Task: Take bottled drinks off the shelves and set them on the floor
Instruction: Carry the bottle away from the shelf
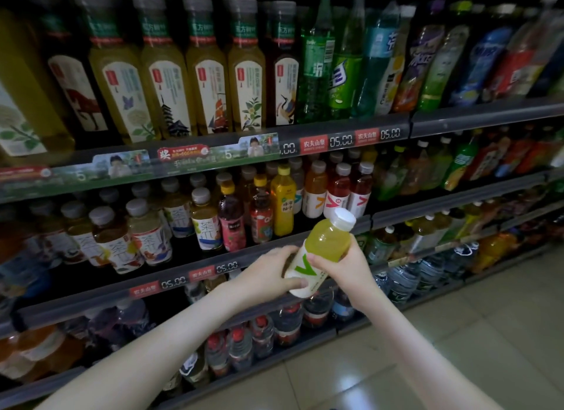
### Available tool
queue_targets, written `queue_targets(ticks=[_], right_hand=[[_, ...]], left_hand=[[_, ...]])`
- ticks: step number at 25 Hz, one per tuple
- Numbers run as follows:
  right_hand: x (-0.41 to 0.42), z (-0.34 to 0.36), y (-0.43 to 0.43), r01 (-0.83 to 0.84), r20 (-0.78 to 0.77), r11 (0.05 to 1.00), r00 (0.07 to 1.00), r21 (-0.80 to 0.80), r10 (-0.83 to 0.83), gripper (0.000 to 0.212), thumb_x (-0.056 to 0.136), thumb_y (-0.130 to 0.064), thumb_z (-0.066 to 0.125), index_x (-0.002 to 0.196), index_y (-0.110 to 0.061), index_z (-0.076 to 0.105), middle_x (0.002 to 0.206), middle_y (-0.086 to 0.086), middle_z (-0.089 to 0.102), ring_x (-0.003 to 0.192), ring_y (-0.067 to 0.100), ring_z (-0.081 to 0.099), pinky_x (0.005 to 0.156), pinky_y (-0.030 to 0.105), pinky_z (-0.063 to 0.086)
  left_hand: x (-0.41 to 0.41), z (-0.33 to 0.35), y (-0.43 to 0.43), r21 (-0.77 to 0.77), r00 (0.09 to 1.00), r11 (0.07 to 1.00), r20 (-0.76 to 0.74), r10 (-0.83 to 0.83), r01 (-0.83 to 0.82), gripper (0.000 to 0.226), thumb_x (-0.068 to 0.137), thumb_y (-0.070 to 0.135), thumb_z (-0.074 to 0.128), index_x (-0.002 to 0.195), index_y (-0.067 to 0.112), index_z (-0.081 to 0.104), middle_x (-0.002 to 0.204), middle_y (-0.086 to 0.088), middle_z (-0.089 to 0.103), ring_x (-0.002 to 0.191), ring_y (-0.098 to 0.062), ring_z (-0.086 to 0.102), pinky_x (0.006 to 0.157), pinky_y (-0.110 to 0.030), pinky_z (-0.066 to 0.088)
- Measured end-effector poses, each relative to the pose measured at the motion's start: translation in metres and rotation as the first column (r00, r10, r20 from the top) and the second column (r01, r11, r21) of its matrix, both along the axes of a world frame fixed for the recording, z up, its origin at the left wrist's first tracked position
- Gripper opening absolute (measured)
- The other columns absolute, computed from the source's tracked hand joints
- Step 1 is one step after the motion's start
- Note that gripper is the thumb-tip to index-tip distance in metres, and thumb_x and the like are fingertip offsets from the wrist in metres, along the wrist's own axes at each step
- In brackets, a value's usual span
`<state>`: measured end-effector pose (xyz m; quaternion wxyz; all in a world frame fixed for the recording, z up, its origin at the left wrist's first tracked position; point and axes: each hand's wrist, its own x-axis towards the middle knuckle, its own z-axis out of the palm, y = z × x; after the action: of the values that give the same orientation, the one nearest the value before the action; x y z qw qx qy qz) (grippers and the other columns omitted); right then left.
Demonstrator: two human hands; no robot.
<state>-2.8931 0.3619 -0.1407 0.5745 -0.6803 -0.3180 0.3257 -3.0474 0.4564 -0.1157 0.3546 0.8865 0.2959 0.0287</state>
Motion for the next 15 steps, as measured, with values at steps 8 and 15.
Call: queue_targets(ticks=[8, 15], right_hand=[[0.087, -0.001, 0.018, 0.038, 0.069, 0.998, 0.997, 0.051, -0.041, 0.069, 0.067, -0.02, 0.086, 0.123, -0.025, 0.046, 0.112, -0.004, 0.063, 0.105, 0.016, 0.061, 0.084, 0.036, 0.052], [0.174, 0.0, 0.034, -0.211, 0.165, 0.977, 0.965, 0.022, 0.204, 0.064, 0.068, -0.019, 0.085, 0.115, -0.037, 0.046, 0.11, -0.012, 0.061, 0.102, 0.005, 0.059, 0.085, 0.03, 0.049]], left_hand=[[0.08, 0.002, 0.049, 0.459, 0.952, 0.835, 0.104, 0.287, -0.302, 0.058, 0.097, 0.01, 0.043, 0.15, 0.014, 0.017, 0.155, -0.016, 0.013, 0.133, -0.033, 0.037, 0.102, -0.035, 0.04], [0.17, -0.005, 0.091, 0.569, 0.798, 0.663, -0.019, 0.603, -0.487, 0.062, 0.093, 0.016, 0.047, 0.148, 0.014, 0.018, 0.155, -0.023, -0.002, 0.141, -0.04, 0.012, 0.11, -0.044, 0.027]])
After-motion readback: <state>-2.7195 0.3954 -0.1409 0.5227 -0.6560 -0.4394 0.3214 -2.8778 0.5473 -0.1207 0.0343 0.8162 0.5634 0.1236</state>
